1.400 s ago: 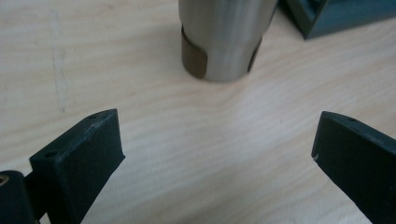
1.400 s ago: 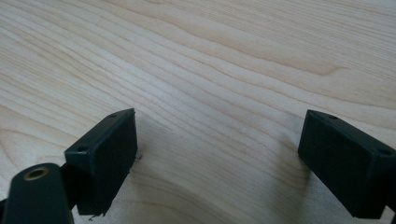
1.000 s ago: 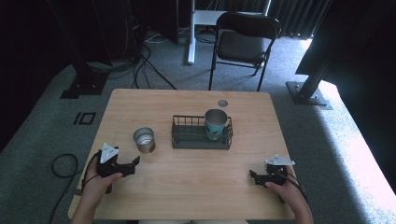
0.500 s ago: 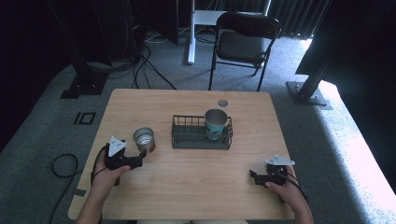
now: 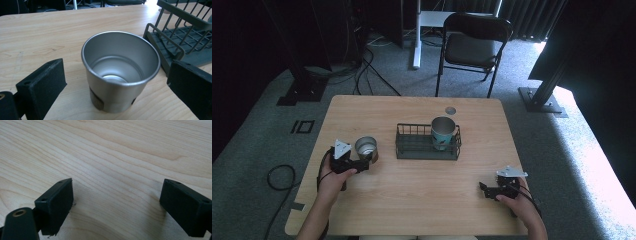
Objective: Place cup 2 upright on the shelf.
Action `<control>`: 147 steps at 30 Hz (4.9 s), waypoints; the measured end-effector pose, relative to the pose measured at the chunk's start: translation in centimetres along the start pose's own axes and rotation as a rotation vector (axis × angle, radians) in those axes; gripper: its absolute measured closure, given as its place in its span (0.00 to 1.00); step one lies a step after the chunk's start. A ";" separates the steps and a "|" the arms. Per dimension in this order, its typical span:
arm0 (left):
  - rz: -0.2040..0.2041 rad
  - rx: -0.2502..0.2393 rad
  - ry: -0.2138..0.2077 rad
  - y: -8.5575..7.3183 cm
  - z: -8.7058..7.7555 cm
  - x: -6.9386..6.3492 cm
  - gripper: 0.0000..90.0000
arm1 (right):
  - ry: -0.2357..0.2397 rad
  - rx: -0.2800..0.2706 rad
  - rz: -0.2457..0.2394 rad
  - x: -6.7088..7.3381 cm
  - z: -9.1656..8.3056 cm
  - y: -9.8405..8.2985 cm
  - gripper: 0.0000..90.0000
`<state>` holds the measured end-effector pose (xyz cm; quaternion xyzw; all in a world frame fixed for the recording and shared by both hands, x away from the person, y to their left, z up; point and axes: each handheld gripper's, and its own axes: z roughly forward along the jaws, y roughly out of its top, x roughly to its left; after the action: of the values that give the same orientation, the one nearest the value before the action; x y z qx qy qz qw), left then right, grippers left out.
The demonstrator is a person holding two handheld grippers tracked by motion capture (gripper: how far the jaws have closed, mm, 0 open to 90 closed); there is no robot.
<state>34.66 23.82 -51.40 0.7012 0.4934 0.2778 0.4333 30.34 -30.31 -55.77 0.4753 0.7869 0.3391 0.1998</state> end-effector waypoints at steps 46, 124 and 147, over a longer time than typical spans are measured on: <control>0.029 0.002 0.035 0.7 4.5 -1.1 0.15 | 0.000 0.000 0.000 0.0 0.0 0.0 0.13; 0.072 -0.134 -0.098 14.4 -1.5 -4.9 0.16 | -0.001 -0.001 0.000 0.0 0.0 0.0 0.13; 0.116 -0.103 -0.157 15.2 1.8 -8.7 0.15 | -0.001 -0.001 0.000 0.0 0.0 0.0 0.13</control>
<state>39.81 13.01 -38.54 0.7249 0.4018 0.2716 0.4892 30.34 -30.32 -55.78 0.4754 0.7866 0.3393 0.2002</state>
